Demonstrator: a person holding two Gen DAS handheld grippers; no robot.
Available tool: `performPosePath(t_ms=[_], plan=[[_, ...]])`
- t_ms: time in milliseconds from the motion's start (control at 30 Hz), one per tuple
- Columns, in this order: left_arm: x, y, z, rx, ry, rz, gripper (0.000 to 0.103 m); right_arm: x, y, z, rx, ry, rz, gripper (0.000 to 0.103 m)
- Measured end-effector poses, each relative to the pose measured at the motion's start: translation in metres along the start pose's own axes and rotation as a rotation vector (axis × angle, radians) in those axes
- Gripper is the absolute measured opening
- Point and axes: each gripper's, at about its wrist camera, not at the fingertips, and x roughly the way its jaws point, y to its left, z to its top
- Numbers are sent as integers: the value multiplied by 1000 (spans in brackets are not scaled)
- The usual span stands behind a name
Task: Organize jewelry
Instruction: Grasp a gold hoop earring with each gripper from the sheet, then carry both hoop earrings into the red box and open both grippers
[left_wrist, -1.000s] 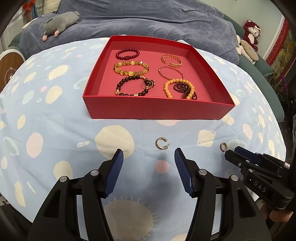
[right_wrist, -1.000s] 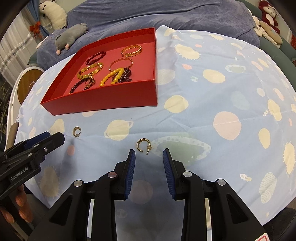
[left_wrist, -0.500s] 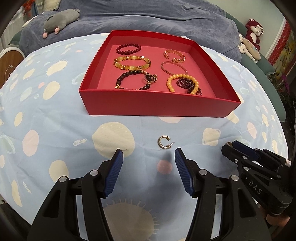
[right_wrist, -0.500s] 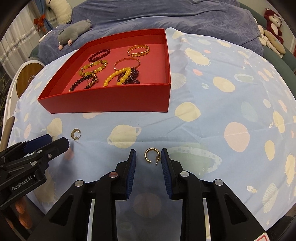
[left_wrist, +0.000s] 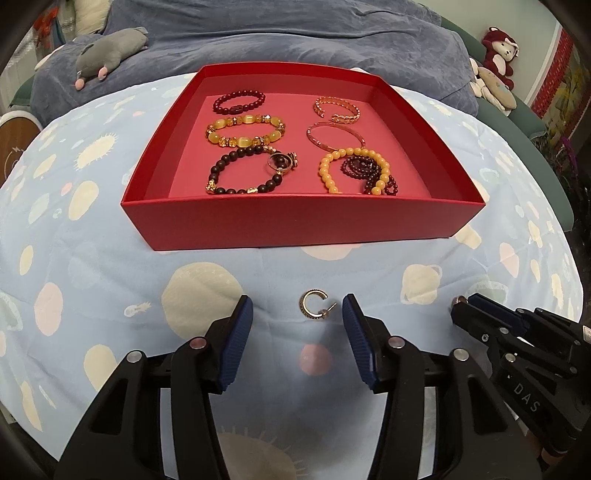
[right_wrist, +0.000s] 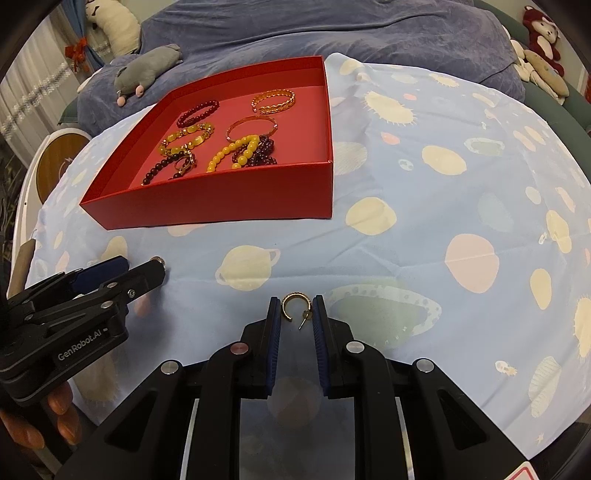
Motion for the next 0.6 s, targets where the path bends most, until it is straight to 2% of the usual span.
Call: performPosePath(t_ms=[67, 333, 600], plan=[[1, -3, 1, 16, -4, 15, 42, 0, 0, 0, 2, 1, 3, 16], [3, -6, 2, 49, -12, 30, 18, 0, -1, 1, 8, 0, 9, 17], [-3, 3, 3, -2, -11, -18, 17, -6, 2, 3, 0, -11, 20, 17]])
